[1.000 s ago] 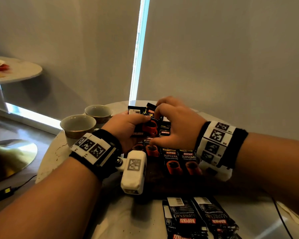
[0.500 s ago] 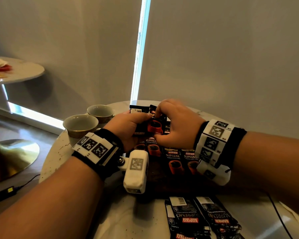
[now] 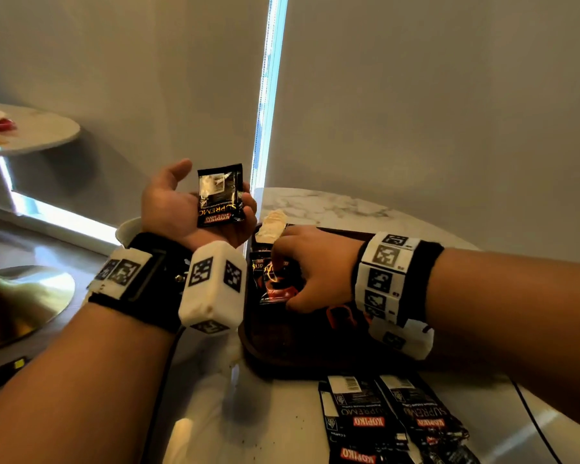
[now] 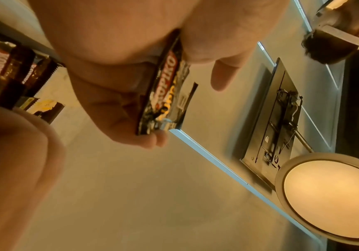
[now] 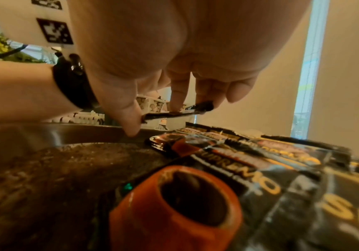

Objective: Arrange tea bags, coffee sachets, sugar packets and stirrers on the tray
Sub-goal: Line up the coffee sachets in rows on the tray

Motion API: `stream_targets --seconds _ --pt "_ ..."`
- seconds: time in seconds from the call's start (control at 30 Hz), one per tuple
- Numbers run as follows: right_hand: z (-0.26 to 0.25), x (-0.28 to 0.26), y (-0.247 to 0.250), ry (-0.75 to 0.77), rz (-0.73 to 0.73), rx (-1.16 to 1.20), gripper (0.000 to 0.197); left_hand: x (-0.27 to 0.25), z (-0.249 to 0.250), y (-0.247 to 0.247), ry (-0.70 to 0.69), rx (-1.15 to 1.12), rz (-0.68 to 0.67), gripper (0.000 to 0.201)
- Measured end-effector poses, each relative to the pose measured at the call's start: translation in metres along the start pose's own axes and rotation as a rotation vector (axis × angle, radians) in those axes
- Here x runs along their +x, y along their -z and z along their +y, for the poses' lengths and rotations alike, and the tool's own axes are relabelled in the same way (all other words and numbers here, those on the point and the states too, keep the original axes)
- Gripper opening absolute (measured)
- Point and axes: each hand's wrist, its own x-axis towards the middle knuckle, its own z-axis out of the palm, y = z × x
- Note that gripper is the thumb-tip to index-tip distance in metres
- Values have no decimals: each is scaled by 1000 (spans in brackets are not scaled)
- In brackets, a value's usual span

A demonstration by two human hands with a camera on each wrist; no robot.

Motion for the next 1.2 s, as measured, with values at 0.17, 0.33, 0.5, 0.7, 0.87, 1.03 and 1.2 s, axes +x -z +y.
stream_targets --seconds 0.17,0.33,0.5,0.7,0.87,1.03,1.2 --pt "-7 9 -8 7 -49 -38 65 0 -2 -1 13 -13 -15 60" --pt "-9 14 -10 -5 -45 -30 65 0 -2 0 32 0 -18 61" --pt "-12 16 -8 -1 -43 -9 64 0 -5 -2 45 15 1 60" --pt "-15 17 -8 -10 -61 -16 62 0 -5 -3 46 29 24 60" --pt "-12 15 -5 -26 -40 1 65 -1 -7 -6 25 43 55 58" --pt "-3 7 3 -71 17 73 58 -1 -13 -11 8 108 134 36" --pt "12 -4 11 -114 90 130 50 3 -20 -12 17 235 151 28"
